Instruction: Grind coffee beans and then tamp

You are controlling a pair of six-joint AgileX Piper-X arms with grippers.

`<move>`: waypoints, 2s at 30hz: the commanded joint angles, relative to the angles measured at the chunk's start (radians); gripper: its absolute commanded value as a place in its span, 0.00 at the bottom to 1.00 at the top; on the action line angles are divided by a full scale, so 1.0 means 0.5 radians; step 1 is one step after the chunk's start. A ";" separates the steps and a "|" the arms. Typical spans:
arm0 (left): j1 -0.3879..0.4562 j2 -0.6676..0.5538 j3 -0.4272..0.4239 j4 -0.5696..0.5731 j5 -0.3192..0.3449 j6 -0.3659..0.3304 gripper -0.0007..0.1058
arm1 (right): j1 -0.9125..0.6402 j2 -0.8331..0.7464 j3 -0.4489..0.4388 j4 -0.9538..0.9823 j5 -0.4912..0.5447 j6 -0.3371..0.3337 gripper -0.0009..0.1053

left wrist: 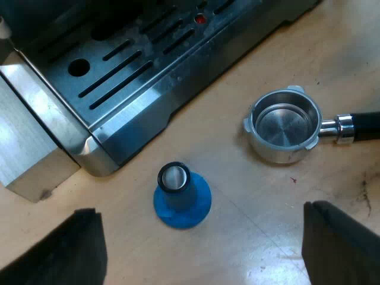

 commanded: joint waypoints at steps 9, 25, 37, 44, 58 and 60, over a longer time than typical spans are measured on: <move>-0.005 0.035 0.052 -0.010 -0.197 -0.013 0.66 | 0.003 -0.004 -0.004 -0.080 0.052 -0.025 0.69; 0.004 0.743 0.070 -0.152 -0.040 -0.024 0.78 | 0.003 -0.004 -0.004 -0.080 0.052 -0.016 0.69; 0.008 0.979 0.070 -0.330 -0.003 -0.007 0.78 | 0.003 -0.004 -0.004 -0.080 0.052 -0.013 0.69; 0.008 1.187 0.070 -0.384 0.023 -0.007 0.78 | 0.003 -0.004 -0.004 -0.080 0.052 -0.013 0.69; 0.258 1.403 0.070 -0.584 0.301 0.007 0.78 | 0.003 -0.004 -0.004 -0.080 0.052 -0.013 0.69; 0.258 1.452 0.070 -0.586 0.296 0.007 0.78 | 0.003 -0.004 -0.004 -0.080 0.052 -0.013 0.69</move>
